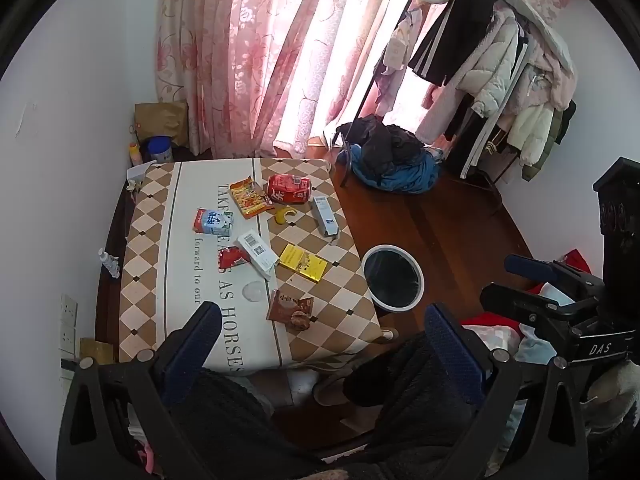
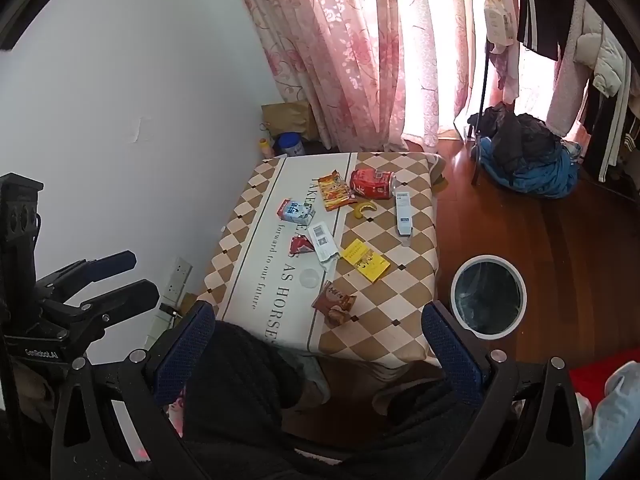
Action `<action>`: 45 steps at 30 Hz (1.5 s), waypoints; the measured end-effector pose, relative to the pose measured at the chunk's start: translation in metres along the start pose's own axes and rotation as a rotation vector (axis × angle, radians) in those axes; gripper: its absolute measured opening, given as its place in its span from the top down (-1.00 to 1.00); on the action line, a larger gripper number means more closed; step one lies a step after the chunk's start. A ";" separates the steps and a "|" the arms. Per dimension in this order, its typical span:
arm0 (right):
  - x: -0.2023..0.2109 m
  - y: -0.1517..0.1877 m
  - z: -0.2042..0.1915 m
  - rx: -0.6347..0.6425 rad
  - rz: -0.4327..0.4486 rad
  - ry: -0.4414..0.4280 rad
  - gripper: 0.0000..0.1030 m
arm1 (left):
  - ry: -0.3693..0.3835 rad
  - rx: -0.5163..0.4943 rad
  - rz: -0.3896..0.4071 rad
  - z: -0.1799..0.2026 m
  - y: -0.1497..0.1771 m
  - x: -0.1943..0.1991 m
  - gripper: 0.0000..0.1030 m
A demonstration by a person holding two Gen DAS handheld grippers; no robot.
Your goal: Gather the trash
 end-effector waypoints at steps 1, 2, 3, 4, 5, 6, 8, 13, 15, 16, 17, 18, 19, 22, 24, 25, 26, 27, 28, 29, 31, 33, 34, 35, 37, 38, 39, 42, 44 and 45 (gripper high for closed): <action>0.000 0.000 0.000 0.000 0.000 0.000 -1.00 | 0.000 0.000 0.000 0.000 0.000 0.000 -1.00; 0.000 0.000 0.000 0.002 0.002 0.003 -1.00 | -0.001 0.001 0.001 0.001 0.000 0.000 -1.00; 0.000 0.000 0.000 0.002 0.002 0.002 -1.00 | -0.001 0.001 0.001 0.001 0.000 -0.001 -1.00; 0.000 0.000 0.000 0.000 0.002 0.001 -1.00 | 0.006 0.004 0.001 0.000 0.000 0.000 -1.00; 0.000 -0.001 0.000 -0.003 0.001 0.001 -1.00 | 0.008 0.002 0.000 0.004 0.000 0.001 -1.00; -0.001 -0.002 0.000 -0.006 0.001 0.000 -1.00 | 0.010 0.001 0.001 0.004 0.000 0.000 -1.00; 0.001 0.001 -0.001 0.004 0.010 -0.001 -1.00 | 0.007 0.004 0.001 0.006 0.000 0.000 -1.00; 0.001 0.002 0.000 0.008 0.015 -0.003 -1.00 | 0.013 0.007 0.004 0.007 0.001 0.002 -1.00; 0.002 0.001 -0.001 0.008 0.013 -0.003 -1.00 | 0.018 0.009 0.000 0.005 0.000 0.002 -1.00; 0.002 0.002 -0.001 0.009 0.013 -0.003 -1.00 | 0.019 0.010 0.000 0.006 0.000 0.002 -1.00; 0.002 0.002 -0.001 0.010 0.012 -0.003 -1.00 | 0.020 0.011 0.000 0.007 0.000 0.003 -1.00; 0.000 -0.001 -0.004 0.010 0.011 -0.004 -1.00 | 0.021 0.013 0.001 0.003 0.000 0.004 -1.00; -0.001 -0.001 -0.004 0.010 0.012 -0.003 -1.00 | 0.022 0.013 -0.001 0.003 -0.001 0.004 -1.00; -0.001 -0.001 -0.003 0.011 0.012 -0.003 -1.00 | 0.021 0.014 0.000 0.004 -0.001 0.004 -1.00; -0.001 -0.001 -0.002 0.009 0.014 -0.003 -1.00 | 0.023 0.015 0.000 0.003 -0.002 0.005 -1.00; -0.002 -0.002 -0.002 0.007 0.014 -0.002 -1.00 | 0.022 0.015 0.000 0.003 -0.001 0.005 -1.00; 0.001 -0.003 -0.005 0.008 0.014 -0.002 -1.00 | 0.023 0.015 0.000 0.004 -0.002 0.006 -1.00; 0.001 -0.002 -0.005 0.010 0.013 -0.002 -1.00 | 0.022 0.014 0.001 0.004 -0.001 0.005 -1.00; 0.000 -0.003 -0.005 0.010 0.012 0.001 -1.00 | 0.022 0.015 0.001 0.004 -0.001 0.005 -1.00; 0.000 -0.003 -0.007 0.013 0.011 0.001 -1.00 | 0.023 0.015 0.002 0.003 -0.001 0.005 -1.00; -0.001 -0.003 -0.006 0.012 0.011 0.000 -1.00 | 0.024 0.015 0.001 0.004 -0.001 0.005 -1.00; -0.001 -0.002 -0.006 0.013 0.013 0.000 -1.00 | 0.025 0.014 0.001 0.004 -0.001 0.006 -1.00; -0.001 -0.002 -0.006 0.013 0.013 0.000 -1.00 | 0.024 0.014 0.001 0.004 -0.001 0.005 -1.00; 0.000 -0.002 -0.005 0.012 0.014 -0.001 -1.00 | 0.026 0.015 0.001 0.004 -0.001 0.005 -1.00; -0.002 -0.003 -0.007 0.012 0.013 -0.003 -1.00 | 0.025 0.016 0.002 0.004 0.000 0.005 -1.00; -0.001 -0.003 -0.010 0.015 0.012 -0.005 -1.00 | 0.025 0.016 0.002 0.004 0.000 0.006 -1.00; -0.001 -0.003 -0.010 0.017 0.011 -0.006 -1.00 | 0.026 0.016 0.003 0.004 0.000 0.006 -1.00; -0.001 -0.003 -0.009 0.017 0.011 -0.007 -1.00 | 0.026 0.016 0.003 0.003 -0.001 0.005 -1.00; -0.002 -0.004 -0.010 0.016 0.012 -0.007 -1.00 | 0.027 0.018 0.002 0.003 -0.001 0.006 -1.00; -0.002 -0.003 -0.009 0.016 0.012 -0.006 -1.00 | 0.027 0.017 0.002 0.003 -0.001 0.005 -1.00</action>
Point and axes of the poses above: each gripper's, at about its wrist camera, not at the fingertips, and x roughly against the way its jaws point, z to its right, y to its underside, the point moved 5 cm from there along -x, roughly the way its jaws point, and after that the axes turned 11 degrees about -y, right-handed, at the moved point
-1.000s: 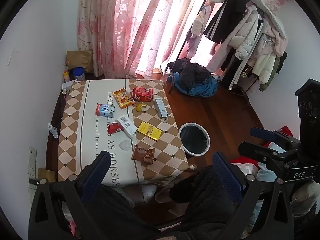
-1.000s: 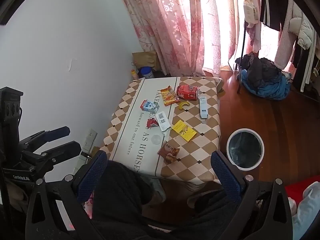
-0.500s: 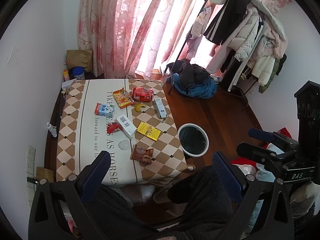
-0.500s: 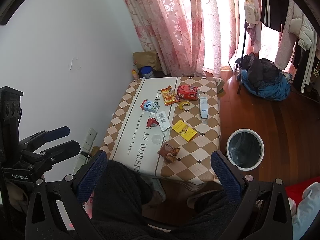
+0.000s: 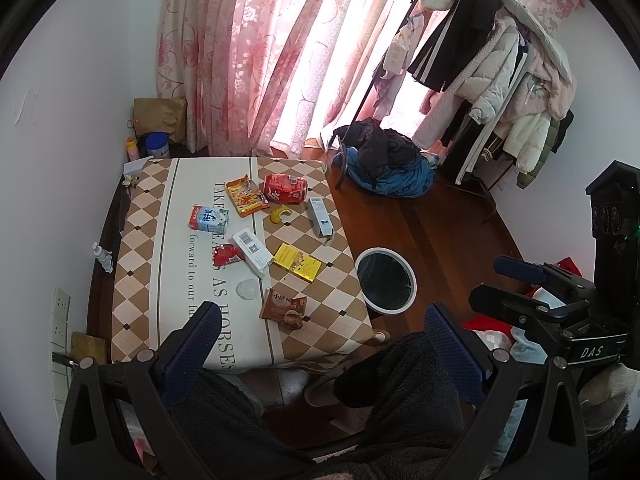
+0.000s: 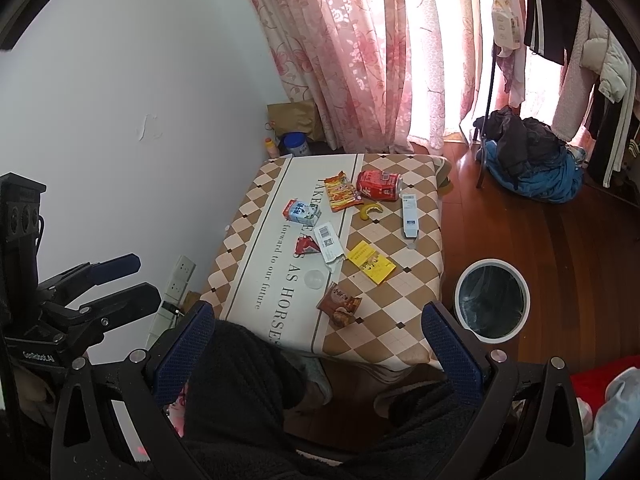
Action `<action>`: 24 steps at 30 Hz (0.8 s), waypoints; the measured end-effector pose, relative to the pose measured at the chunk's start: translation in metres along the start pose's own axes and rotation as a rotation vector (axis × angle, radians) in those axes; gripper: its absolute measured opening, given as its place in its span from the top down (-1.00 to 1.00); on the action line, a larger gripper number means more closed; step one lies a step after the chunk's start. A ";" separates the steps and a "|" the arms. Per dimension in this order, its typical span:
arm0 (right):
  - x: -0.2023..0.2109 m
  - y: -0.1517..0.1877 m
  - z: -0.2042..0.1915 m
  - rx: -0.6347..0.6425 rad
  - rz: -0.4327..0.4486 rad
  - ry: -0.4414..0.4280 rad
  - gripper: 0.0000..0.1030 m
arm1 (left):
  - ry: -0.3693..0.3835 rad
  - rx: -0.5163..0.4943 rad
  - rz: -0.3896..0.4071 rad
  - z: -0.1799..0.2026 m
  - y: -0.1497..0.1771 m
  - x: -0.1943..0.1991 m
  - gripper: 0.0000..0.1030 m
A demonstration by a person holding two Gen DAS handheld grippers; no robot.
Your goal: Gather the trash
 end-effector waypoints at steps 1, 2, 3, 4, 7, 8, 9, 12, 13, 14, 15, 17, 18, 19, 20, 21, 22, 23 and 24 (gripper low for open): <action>0.000 0.000 0.000 0.000 0.001 0.000 -1.00 | 0.001 -0.001 0.000 0.000 0.000 0.000 -1.00; 0.000 -0.001 -0.001 0.000 0.003 -0.001 -1.00 | 0.000 -0.002 0.001 0.000 0.000 0.001 -1.00; -0.001 -0.001 -0.001 0.001 0.003 -0.001 -1.00 | 0.000 -0.001 0.001 0.000 0.000 0.000 -1.00; -0.001 -0.002 -0.002 0.002 0.003 -0.002 -1.00 | -0.001 0.000 0.002 -0.001 -0.001 0.000 -1.00; -0.002 -0.004 -0.004 0.007 0.003 -0.002 -1.00 | -0.001 0.001 0.002 -0.001 -0.001 0.000 -1.00; -0.002 -0.004 -0.004 0.008 0.003 -0.004 -1.00 | -0.002 0.000 0.003 0.000 -0.001 0.001 -1.00; -0.001 -0.005 -0.004 0.010 0.003 -0.004 -1.00 | -0.002 0.000 0.003 0.000 -0.002 0.001 -1.00; -0.001 -0.005 -0.004 0.011 0.003 -0.006 -1.00 | 0.000 0.001 0.003 0.000 -0.002 0.002 -1.00; -0.002 -0.006 -0.004 0.011 0.003 -0.006 -1.00 | 0.001 0.000 0.003 0.000 -0.002 0.001 -1.00; -0.001 -0.005 -0.004 0.010 0.002 -0.006 -1.00 | 0.000 0.001 0.002 -0.001 -0.002 0.001 -1.00; -0.001 -0.005 -0.005 0.010 0.002 -0.006 -1.00 | 0.000 0.000 0.003 -0.001 -0.002 0.001 -1.00; -0.003 -0.004 -0.005 0.012 0.001 -0.005 -1.00 | 0.001 0.002 0.003 -0.001 -0.001 0.001 -1.00; -0.002 -0.003 -0.004 0.010 0.002 -0.006 -1.00 | 0.001 0.002 0.003 -0.001 -0.002 0.001 -1.00; -0.003 -0.003 -0.005 0.011 0.001 -0.007 -1.00 | 0.002 0.003 0.002 -0.001 -0.001 0.001 -1.00; -0.003 -0.004 -0.005 0.013 0.002 -0.005 -1.00 | 0.003 0.004 0.003 -0.001 -0.001 0.001 -1.00; -0.003 -0.004 -0.005 0.012 0.002 -0.004 -1.00 | 0.004 0.004 0.002 -0.001 -0.002 0.002 -1.00; -0.003 -0.004 -0.005 0.012 0.002 -0.005 -1.00 | 0.005 0.004 0.002 0.000 -0.002 0.003 -1.00; -0.003 -0.003 -0.005 0.014 0.002 -0.005 -1.00 | 0.004 0.004 0.003 0.000 -0.002 0.003 -1.00; -0.003 -0.004 -0.005 0.015 0.003 -0.002 -1.00 | 0.005 0.004 0.004 0.000 -0.002 0.003 -1.00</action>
Point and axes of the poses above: each gripper's, at about its wrist camera, not at the fingertips, and x roughly against the way its jaws point, z to its right, y to its underside, the point moved 5 cm from there along -x, roughly the way its jaws point, and after that the axes turned 11 degrees about -y, right-handed, at the moved point
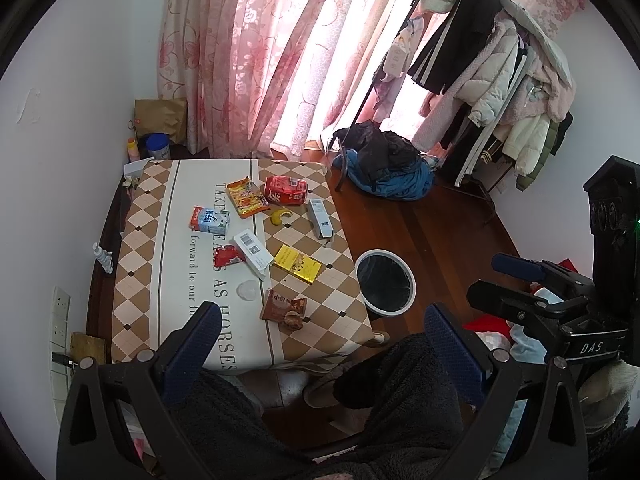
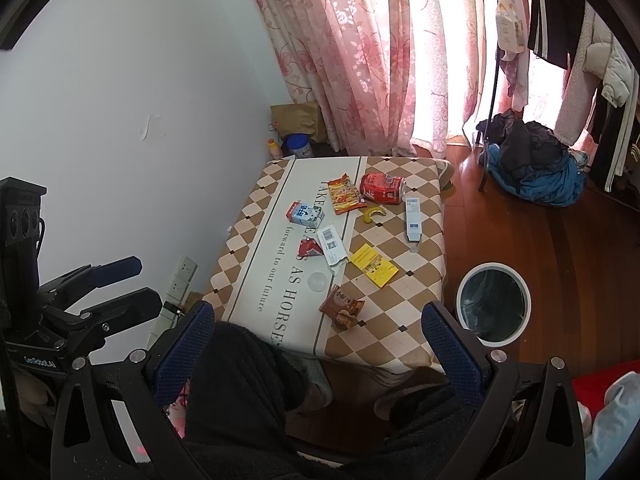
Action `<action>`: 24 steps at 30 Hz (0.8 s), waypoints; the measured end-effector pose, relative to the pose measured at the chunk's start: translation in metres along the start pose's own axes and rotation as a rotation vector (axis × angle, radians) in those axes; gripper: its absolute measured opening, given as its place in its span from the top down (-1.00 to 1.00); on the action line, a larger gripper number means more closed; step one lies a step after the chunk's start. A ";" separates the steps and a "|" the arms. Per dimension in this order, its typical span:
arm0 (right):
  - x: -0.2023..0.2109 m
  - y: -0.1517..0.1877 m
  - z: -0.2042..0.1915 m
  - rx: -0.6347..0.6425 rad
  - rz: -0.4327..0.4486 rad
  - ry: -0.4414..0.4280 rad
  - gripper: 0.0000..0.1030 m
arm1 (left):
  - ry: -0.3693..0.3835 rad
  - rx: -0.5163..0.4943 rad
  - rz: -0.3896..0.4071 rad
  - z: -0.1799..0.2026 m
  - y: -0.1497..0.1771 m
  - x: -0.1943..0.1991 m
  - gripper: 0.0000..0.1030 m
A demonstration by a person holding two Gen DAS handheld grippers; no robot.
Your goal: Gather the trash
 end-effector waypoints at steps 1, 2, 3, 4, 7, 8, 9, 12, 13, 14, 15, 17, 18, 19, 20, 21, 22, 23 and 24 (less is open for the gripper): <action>0.000 0.000 0.000 0.001 0.000 0.002 -1.00 | 0.000 0.001 0.000 0.000 0.000 0.000 -1.00; -0.001 0.000 -0.001 0.001 -0.001 0.000 -1.00 | -0.001 0.001 -0.001 0.000 0.000 0.000 -1.00; -0.002 0.000 -0.001 0.003 -0.002 0.000 -1.00 | -0.001 0.002 0.001 0.000 0.000 0.001 -1.00; -0.002 0.000 -0.002 0.006 -0.003 0.002 -1.00 | -0.001 0.001 0.000 0.000 0.000 0.000 -1.00; -0.002 -0.001 -0.003 0.009 -0.003 0.002 -1.00 | -0.001 0.003 0.001 0.001 -0.002 0.002 -1.00; -0.002 -0.001 -0.003 0.011 -0.004 0.002 -1.00 | 0.000 0.003 0.001 0.000 -0.001 0.002 -1.00; -0.002 -0.001 -0.003 0.010 -0.004 0.001 -1.00 | 0.000 0.003 0.001 0.001 -0.002 0.002 -1.00; -0.002 -0.001 -0.004 0.011 -0.002 0.002 -1.00 | 0.000 0.002 0.003 0.000 -0.001 0.002 -1.00; -0.002 -0.002 -0.005 0.011 -0.002 0.002 -1.00 | 0.001 0.002 0.003 0.000 -0.001 0.002 -1.00; -0.002 -0.002 -0.006 0.013 -0.002 0.002 -1.00 | 0.001 0.001 0.004 0.000 -0.002 0.003 -1.00; -0.002 -0.003 -0.006 0.015 -0.002 0.003 -1.00 | 0.000 0.001 0.004 0.000 -0.003 0.004 -1.00; -0.001 -0.004 -0.007 0.018 0.000 0.001 -1.00 | 0.001 0.002 0.004 0.000 -0.005 0.004 -1.00; -0.001 -0.004 -0.008 0.019 0.000 0.000 -1.00 | 0.002 0.002 0.004 0.000 -0.005 0.005 -1.00; -0.001 -0.004 -0.008 0.019 -0.001 0.002 -1.00 | 0.002 0.002 0.004 0.000 -0.005 0.005 -1.00; -0.001 -0.004 -0.008 0.019 -0.001 0.001 -1.00 | 0.002 0.002 0.004 0.000 -0.005 0.005 -1.00; -0.002 -0.004 -0.008 0.018 -0.003 -0.001 -1.00 | 0.002 0.002 0.004 0.000 -0.005 0.005 -1.00; -0.001 -0.004 -0.009 0.018 -0.003 -0.002 -1.00 | 0.001 0.003 0.004 0.000 -0.004 0.005 -1.00; -0.002 -0.003 -0.009 0.019 -0.003 -0.001 -1.00 | 0.001 0.003 0.005 -0.001 -0.004 0.005 -1.00; -0.002 -0.003 -0.009 0.019 -0.002 -0.001 -1.00 | 0.000 0.003 0.004 -0.001 -0.005 0.005 -1.00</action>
Point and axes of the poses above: each gripper's, at about its wrist camera, not at the fingertips, and x roughly against the way its jaws point, z to its right, y to its underside, the point moved 5 cm from there along -x, roughly the way its jaws point, and after that the axes turned 11 degrees about -y, right-handed, at the moved point
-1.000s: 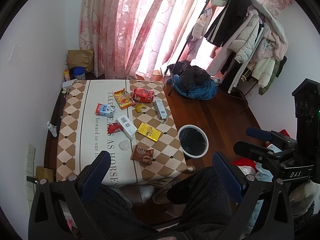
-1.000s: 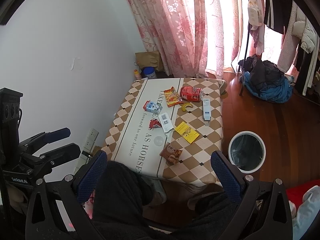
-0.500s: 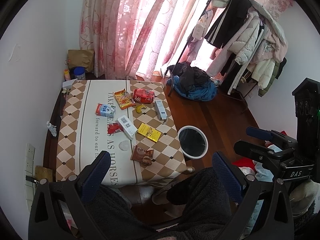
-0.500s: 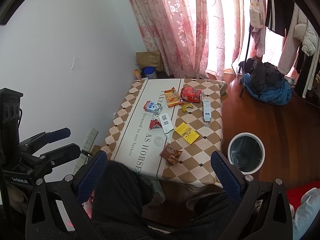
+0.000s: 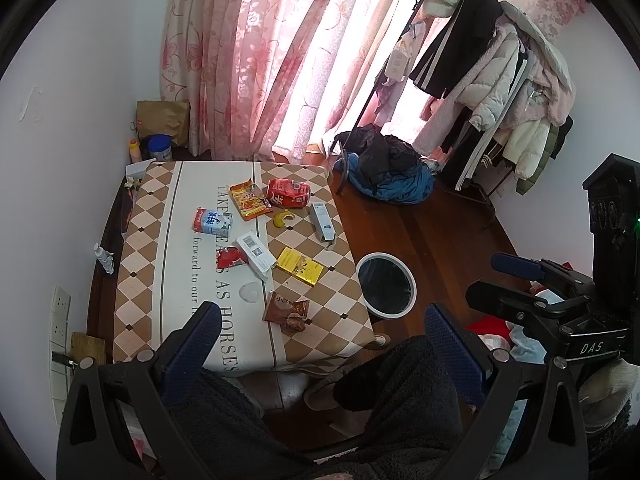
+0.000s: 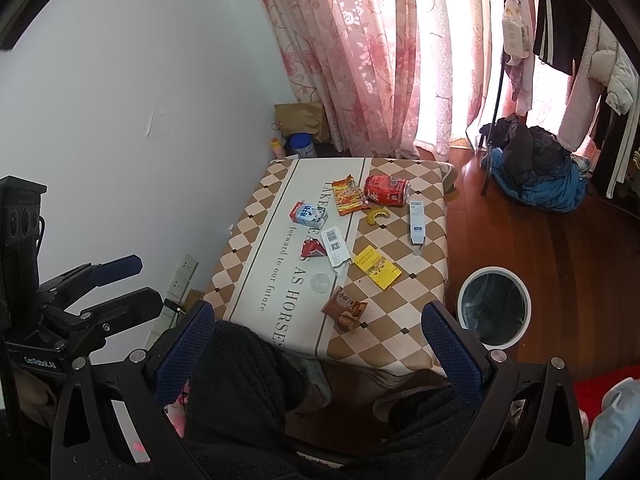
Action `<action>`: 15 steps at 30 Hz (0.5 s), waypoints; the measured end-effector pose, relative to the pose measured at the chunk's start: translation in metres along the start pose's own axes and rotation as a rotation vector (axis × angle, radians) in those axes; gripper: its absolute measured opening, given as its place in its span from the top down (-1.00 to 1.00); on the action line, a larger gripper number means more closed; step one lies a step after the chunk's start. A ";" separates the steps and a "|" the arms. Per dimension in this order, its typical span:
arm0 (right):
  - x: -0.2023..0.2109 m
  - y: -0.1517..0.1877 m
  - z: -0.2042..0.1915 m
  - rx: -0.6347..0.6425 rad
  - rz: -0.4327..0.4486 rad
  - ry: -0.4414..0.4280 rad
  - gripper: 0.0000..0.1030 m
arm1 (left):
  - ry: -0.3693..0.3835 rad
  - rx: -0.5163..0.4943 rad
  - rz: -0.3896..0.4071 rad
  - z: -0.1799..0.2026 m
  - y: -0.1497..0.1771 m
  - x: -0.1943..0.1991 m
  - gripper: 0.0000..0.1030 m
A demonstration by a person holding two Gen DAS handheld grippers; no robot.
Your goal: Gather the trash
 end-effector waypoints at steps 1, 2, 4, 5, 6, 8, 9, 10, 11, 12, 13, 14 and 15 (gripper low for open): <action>0.000 0.000 0.000 -0.002 0.001 -0.004 -1.00 | -0.002 0.002 0.001 -0.002 -0.002 0.001 -1.00; 0.000 0.000 0.000 -0.005 0.003 -0.007 -1.00 | -0.007 0.004 0.003 -0.004 -0.004 0.003 -1.00; 0.000 -0.002 0.004 -0.030 0.019 -0.015 -1.00 | -0.023 0.005 0.004 -0.006 -0.005 0.000 -1.00; 0.001 -0.003 0.008 -0.042 0.025 -0.022 -1.00 | -0.036 0.006 0.006 -0.007 -0.006 -0.002 -1.00; -0.001 -0.004 0.013 -0.067 0.033 -0.030 -1.00 | -0.064 0.012 0.011 -0.009 -0.010 -0.007 -1.00; -0.006 -0.006 0.024 -0.095 0.042 -0.027 -1.00 | -0.116 0.022 0.009 -0.016 -0.012 -0.021 -1.00; -0.013 -0.008 0.035 -0.115 0.049 -0.005 -1.00 | -0.147 0.032 0.010 -0.021 -0.015 -0.031 -1.00; -0.018 -0.010 0.043 -0.127 0.052 0.015 -1.00 | -0.180 0.044 0.006 -0.027 -0.018 -0.043 -1.00; -0.026 -0.011 0.053 -0.139 0.054 0.039 -1.00 | -0.217 0.061 -0.009 -0.033 -0.022 -0.060 -1.00; -0.036 -0.012 0.065 -0.155 0.051 0.065 -1.00 | -0.237 0.072 -0.019 -0.038 -0.023 -0.073 -1.00; -0.049 -0.014 0.078 -0.171 0.044 0.083 -1.00 | -0.266 0.092 -0.044 -0.045 -0.028 -0.095 -1.00; -0.064 -0.016 0.093 -0.192 0.033 0.101 -1.00 | -0.280 0.105 -0.060 -0.051 -0.025 -0.108 -1.00; -0.076 -0.018 0.105 -0.212 0.022 0.108 -1.00 | -0.300 0.127 -0.092 -0.058 -0.027 -0.133 -1.00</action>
Point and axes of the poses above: each gripper's, at about its wrist camera, not at the fingertips, and x roughly against the way its jaws point, z to its right, y to its underside, the point moved 5 cm from there along -x, roughly the way its jaws point, and after that the axes turned 11 degrees about -y, right-handed, at the moved point
